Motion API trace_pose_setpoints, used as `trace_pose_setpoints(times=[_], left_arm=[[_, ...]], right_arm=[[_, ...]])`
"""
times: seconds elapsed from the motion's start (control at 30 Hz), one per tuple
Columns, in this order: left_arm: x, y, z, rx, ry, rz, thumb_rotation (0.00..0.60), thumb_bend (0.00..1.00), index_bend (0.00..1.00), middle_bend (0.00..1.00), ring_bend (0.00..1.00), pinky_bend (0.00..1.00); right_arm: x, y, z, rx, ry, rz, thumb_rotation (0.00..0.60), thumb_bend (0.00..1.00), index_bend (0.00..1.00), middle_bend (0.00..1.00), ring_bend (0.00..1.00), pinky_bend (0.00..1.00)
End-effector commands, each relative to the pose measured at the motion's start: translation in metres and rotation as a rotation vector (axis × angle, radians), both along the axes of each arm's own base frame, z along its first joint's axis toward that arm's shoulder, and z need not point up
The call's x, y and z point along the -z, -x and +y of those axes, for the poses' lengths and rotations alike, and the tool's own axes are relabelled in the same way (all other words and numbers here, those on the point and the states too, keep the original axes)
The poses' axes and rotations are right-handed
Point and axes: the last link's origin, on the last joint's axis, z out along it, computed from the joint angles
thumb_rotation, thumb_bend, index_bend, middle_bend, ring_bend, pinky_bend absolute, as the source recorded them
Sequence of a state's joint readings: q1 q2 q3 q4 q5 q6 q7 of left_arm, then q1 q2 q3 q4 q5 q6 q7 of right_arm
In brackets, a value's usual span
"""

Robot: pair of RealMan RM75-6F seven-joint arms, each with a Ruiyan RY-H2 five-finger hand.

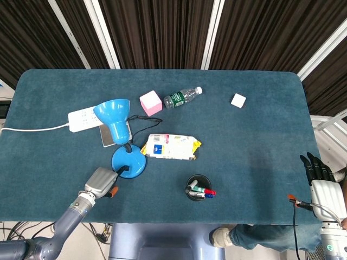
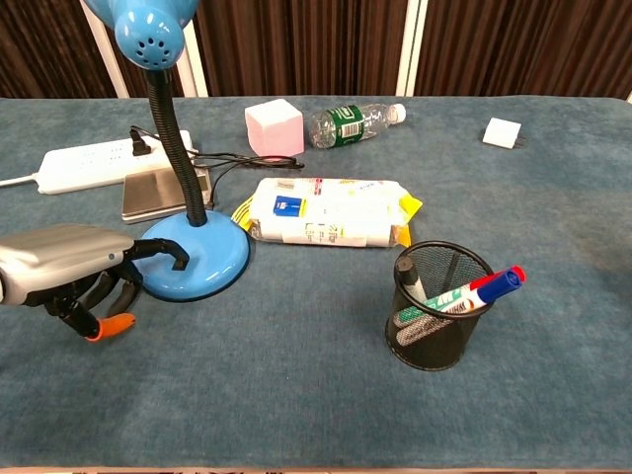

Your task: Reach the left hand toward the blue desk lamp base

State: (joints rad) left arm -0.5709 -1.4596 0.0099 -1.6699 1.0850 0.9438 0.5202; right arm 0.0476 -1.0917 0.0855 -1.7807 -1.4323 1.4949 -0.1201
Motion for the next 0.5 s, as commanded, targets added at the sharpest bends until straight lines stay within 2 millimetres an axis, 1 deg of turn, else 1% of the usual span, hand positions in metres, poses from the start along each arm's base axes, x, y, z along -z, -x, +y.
trace_pose_setpoints(times=[0.03,0.07,0.13,0.2,0.27,0.33,0.4,0.43,0.5], left_arm=[[-0.019,-0.007,0.004,0.042,-0.099,-0.016,0.6,0.38,0.13,0.5,0.52,0.62],[-0.025,-0.01,0.004,0.054,-0.136,-0.022,0.6,0.35,0.13,0.47,0.48,0.58],[-0.043,-0.014,0.005,0.077,-0.229,-0.036,0.6,0.28,0.13,0.38,0.35,0.45],[-0.062,-0.018,0.002,0.088,-0.313,-0.06,0.6,0.25,0.13,0.32,0.27,0.38],[-0.081,-0.019,-0.004,0.091,-0.389,-0.088,0.6,0.24,0.13,0.29,0.23,0.36],[-0.098,-0.016,-0.013,0.09,-0.454,-0.108,0.6,0.22,0.13,0.26,0.18,0.34],[-0.111,-0.01,-0.027,0.072,-0.485,-0.117,0.6,0.19,0.13,0.23,0.15,0.3],[-0.121,-0.003,-0.038,0.045,-0.488,-0.114,0.6,0.18,0.13,0.22,0.12,0.28],[-0.134,0.008,-0.052,0.006,-0.492,-0.098,0.6,0.15,0.13,0.19,0.08,0.23]], right_arm=[[0.0,0.0,0.0,-0.001,0.0,0.001,0.6,0.11,0.01,0.02,0.04,0.17],[0.0,0.0,0.0,-0.001,0.0,0.002,0.6,0.11,0.01,0.02,0.04,0.15],[0.0,0.0,0.0,-0.001,0.0,0.003,0.6,0.11,0.01,0.02,0.04,0.07],[0.0,0.0,0.0,-0.001,0.0,0.003,0.6,0.11,0.01,0.02,0.04,0.02],[0.0,0.0,0.0,-0.002,-0.001,0.003,0.6,0.11,0.01,0.02,0.04,0.0],[0.001,0.0,0.0,-0.004,-0.002,0.004,0.6,0.11,0.01,0.02,0.04,0.0],[0.001,-0.001,0.0,-0.006,-0.006,0.004,0.6,0.11,0.01,0.02,0.04,0.0],[0.001,-0.001,0.0,-0.009,-0.009,0.006,0.6,0.11,0.01,0.02,0.04,0.0],[0.002,-0.002,0.0,-0.018,-0.016,0.007,0.6,0.11,0.01,0.02,0.04,0.0]])
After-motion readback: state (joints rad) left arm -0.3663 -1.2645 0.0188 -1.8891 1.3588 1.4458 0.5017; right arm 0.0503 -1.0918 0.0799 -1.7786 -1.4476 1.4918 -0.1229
